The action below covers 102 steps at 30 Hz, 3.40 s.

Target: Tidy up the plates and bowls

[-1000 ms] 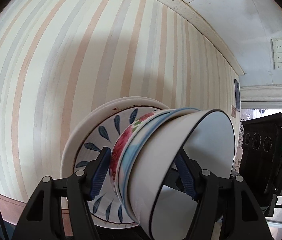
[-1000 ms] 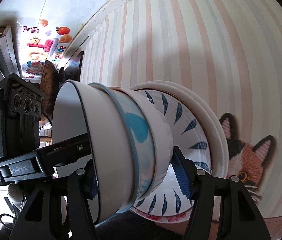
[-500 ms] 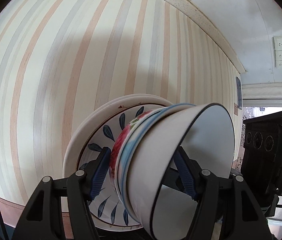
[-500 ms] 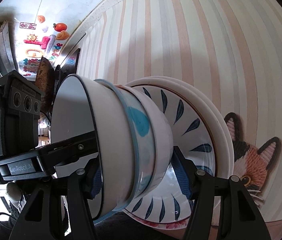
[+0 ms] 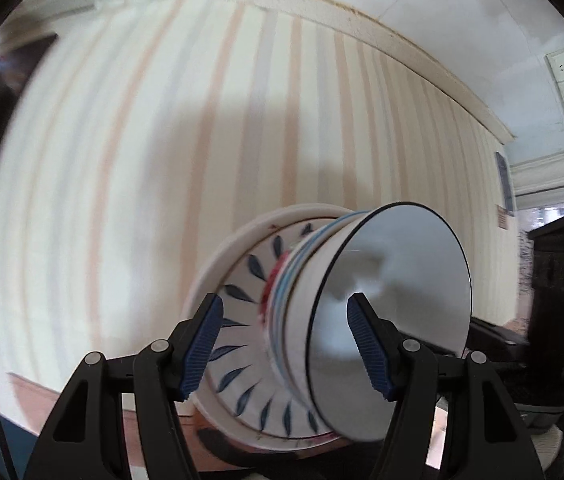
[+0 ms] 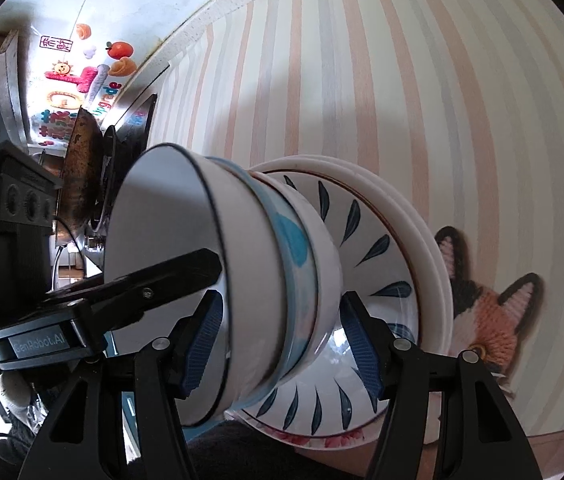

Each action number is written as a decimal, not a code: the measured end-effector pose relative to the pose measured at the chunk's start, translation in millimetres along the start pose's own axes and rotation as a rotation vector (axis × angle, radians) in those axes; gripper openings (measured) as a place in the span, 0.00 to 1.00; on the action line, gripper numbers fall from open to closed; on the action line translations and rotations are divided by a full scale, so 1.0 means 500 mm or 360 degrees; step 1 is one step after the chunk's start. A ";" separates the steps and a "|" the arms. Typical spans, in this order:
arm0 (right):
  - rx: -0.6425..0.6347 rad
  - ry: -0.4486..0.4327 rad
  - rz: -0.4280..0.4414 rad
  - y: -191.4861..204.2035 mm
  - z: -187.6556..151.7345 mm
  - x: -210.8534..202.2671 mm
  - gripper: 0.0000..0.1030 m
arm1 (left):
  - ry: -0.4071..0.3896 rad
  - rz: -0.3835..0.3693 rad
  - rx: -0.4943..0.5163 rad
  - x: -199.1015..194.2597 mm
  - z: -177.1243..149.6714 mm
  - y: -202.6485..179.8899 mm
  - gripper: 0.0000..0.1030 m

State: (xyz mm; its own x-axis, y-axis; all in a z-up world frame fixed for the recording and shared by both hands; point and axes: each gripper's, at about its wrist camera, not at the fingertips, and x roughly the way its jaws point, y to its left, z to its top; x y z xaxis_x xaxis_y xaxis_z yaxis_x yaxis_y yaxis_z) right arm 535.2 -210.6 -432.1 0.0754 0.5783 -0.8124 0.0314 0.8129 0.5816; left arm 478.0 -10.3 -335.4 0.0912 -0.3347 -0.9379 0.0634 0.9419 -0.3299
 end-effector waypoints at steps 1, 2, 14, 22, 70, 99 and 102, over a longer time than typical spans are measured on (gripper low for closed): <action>-0.0016 -0.0019 -0.0035 0.006 -0.001 -0.011 0.62 | -0.0010 0.0024 0.0006 -0.005 -0.001 0.000 0.61; -0.0027 -0.0037 -0.0061 0.011 -0.002 -0.020 0.64 | -0.0031 0.0071 0.0021 -0.014 -0.006 -0.004 0.61; -0.0126 -0.0327 -0.0333 0.086 -0.064 -0.158 0.90 | -0.0351 0.0296 0.0132 -0.127 -0.067 -0.026 0.90; -0.0145 -0.0596 -0.0522 0.131 -0.146 -0.260 0.97 | -0.0528 0.0360 0.0189 -0.199 -0.133 -0.056 0.95; -0.0357 -0.1280 -0.0635 0.414 -0.884 -0.563 0.98 | -0.1158 0.0435 0.0235 -0.560 -0.749 -0.084 0.99; -0.0383 -0.1335 -0.0710 0.486 -1.006 -0.537 0.99 | -0.1222 0.0413 0.0257 -0.613 -0.838 -0.041 0.99; -0.0378 -0.1338 -0.0713 0.490 -1.007 -0.538 0.99 | -0.1227 0.0419 0.0252 -0.614 -0.841 -0.042 0.99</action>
State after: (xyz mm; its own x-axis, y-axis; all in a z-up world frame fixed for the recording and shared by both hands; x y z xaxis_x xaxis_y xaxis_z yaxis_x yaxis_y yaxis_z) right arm 20.7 -132.2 -93.0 0.7933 0.0501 -0.6068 0.0356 0.9911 0.1285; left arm 30.7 85.1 -85.8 0.7747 -0.0844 -0.6266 0.0786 0.9962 -0.0370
